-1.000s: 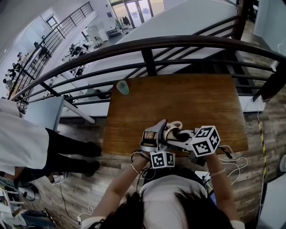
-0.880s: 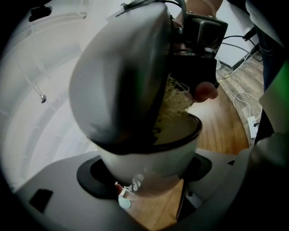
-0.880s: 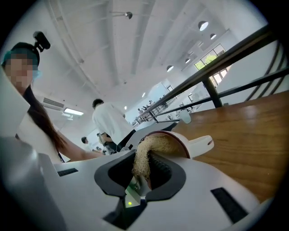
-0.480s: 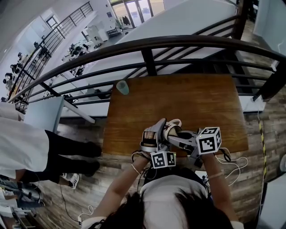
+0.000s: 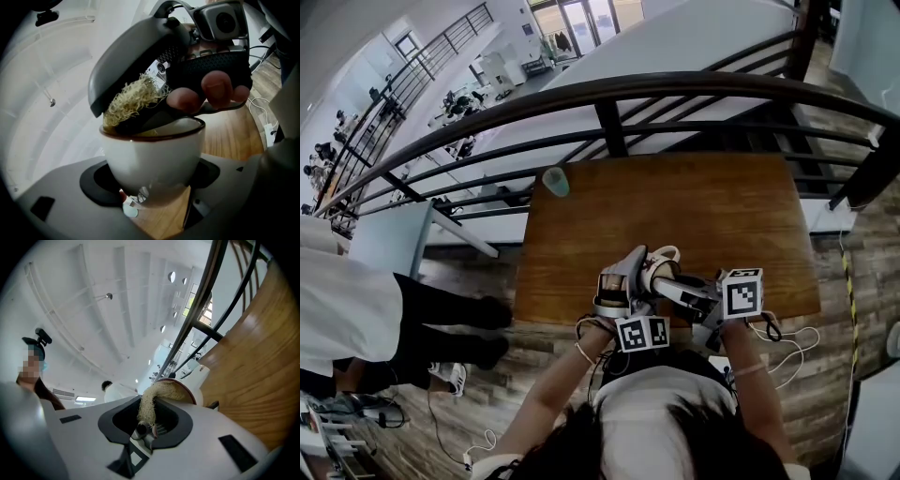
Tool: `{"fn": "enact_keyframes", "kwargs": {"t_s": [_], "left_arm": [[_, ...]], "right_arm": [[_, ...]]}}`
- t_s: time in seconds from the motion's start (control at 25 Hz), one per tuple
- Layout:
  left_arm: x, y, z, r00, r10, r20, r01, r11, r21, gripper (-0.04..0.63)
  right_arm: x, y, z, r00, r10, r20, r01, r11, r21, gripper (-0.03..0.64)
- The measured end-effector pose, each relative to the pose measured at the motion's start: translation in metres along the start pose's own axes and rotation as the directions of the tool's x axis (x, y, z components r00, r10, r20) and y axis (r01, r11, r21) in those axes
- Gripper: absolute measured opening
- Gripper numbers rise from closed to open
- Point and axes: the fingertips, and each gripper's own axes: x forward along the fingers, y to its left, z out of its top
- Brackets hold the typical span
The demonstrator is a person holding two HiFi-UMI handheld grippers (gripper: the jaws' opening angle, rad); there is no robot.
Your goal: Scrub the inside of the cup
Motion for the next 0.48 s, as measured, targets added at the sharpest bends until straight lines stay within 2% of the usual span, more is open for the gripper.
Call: {"fn": "enact_keyframes", "kwargs": {"t_s": [0.28, 0.48], "left_arm": [[-0.0003, 0.0010, 0.0052, 1.000, 0.011, 0.005, -0.011, 1.000, -0.008, 0.403], [0.0016, 0.0009, 0.0053, 1.000, 0.014, 0.012, -0.014, 1.000, -0.016, 0.403]], "right_arm": [[-0.0058, 0.0056, 0.0059, 0.994, 0.066, 0.090, -0.075, 0.992, 0.098, 0.075], [-0.0089, 0.0018, 0.0102, 0.982, 0.094, 0.164, -0.126, 0.973, 0.193, 0.075]]}}
